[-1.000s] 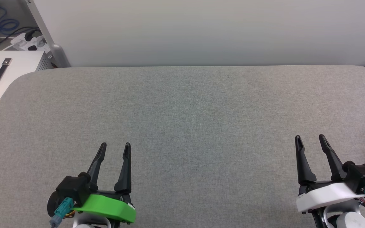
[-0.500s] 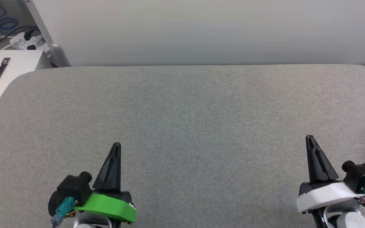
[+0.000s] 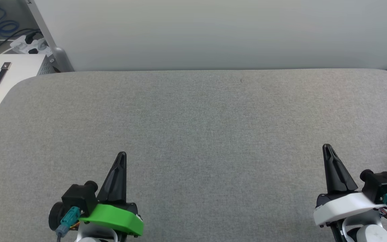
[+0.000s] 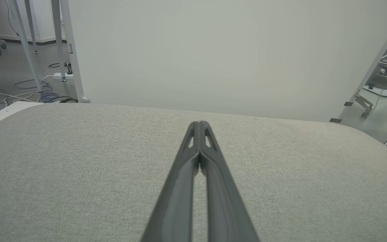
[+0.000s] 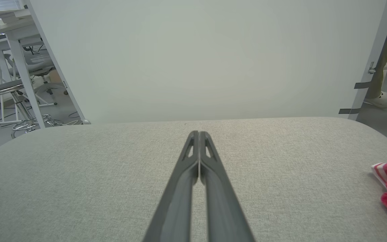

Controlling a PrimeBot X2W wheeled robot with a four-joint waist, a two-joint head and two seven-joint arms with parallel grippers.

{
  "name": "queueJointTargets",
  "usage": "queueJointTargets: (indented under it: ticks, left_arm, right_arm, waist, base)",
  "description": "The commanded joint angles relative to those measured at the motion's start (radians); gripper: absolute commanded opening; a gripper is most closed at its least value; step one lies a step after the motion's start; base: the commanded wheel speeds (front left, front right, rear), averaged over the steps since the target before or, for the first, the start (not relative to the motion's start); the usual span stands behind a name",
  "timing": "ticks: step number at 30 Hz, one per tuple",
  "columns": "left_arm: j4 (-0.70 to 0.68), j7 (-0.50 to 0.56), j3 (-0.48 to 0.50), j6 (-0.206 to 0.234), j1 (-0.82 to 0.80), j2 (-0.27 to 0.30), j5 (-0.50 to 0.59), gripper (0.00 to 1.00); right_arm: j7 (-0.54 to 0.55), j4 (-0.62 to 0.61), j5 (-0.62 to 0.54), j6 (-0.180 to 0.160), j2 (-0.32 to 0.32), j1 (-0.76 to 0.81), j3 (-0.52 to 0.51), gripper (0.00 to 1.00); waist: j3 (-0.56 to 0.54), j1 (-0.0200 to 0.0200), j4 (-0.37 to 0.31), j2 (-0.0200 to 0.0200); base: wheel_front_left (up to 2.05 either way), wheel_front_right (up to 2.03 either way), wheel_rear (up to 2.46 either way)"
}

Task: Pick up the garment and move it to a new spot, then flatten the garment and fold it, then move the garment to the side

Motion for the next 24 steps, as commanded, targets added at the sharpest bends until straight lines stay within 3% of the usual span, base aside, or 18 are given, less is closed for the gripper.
queueJointTargets:
  ticks: [1,24]
  left_arm:
    - [-0.005,0.006,0.004,0.007,-0.004,-0.002,0.012,0.00]
    - [-0.015,0.052,0.019,0.030,-0.008,-0.005,0.060,0.00]
  right_arm:
    - [0.006,-0.008,-0.014,0.000,0.006,0.004,0.000,0.00]
    - [0.052,-0.024,-0.054,0.000,0.015,0.008,-0.003,0.00]
  waist:
    - [0.000,0.0000,0.000,0.0000]
    - [-0.005,0.0000,-0.003,0.0000]
  base:
    - [0.00,0.00,0.00]
    - [0.00,0.00,0.00]
